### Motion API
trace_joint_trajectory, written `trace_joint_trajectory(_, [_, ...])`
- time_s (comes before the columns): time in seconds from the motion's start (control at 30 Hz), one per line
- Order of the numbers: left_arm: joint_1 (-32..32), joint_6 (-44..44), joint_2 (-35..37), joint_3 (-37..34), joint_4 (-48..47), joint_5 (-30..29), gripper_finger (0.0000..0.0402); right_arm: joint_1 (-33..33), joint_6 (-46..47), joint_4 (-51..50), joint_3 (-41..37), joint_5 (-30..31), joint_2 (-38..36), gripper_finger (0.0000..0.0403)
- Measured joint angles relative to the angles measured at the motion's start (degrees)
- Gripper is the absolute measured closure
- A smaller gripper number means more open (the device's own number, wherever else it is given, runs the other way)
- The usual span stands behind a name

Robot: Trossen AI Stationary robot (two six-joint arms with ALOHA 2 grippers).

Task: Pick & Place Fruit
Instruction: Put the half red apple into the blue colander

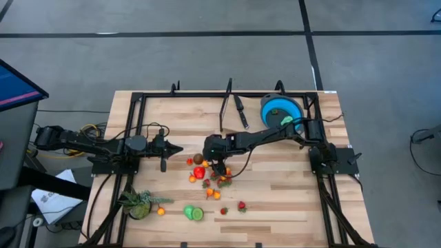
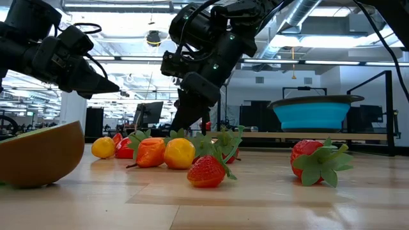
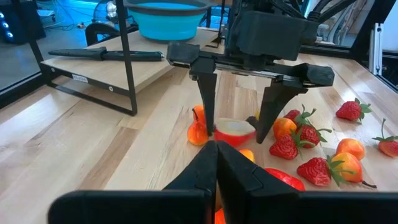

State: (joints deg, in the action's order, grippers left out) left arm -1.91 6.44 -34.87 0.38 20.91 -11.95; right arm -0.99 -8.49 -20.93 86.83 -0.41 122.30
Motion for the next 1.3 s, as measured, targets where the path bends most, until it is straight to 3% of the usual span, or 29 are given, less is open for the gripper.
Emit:
trace_joint_trajectory(0.33, [0.0, 0.0, 0.0, 0.0, 0.1, 0.0, 0.0401, -0.5, 0.4, -2.5, 0.0, -2.6, -0.1, 0.0112])
trace_joint_trajectory(0.73, [0.0, 0.0, 0.0, 0.0, 0.1, 0.0, 0.0401, -0.3, 0.4, -7.8, 0.1, 0.7, -0.1, 0.0014])
trace_joint_trajectory(1.3, [0.0, -0.1, 0.0, 0.0, 0.1, 0.0, 0.0401, 0.0, -1.8, -8.6, 0.1, 0.6, -0.2, 0.0030])
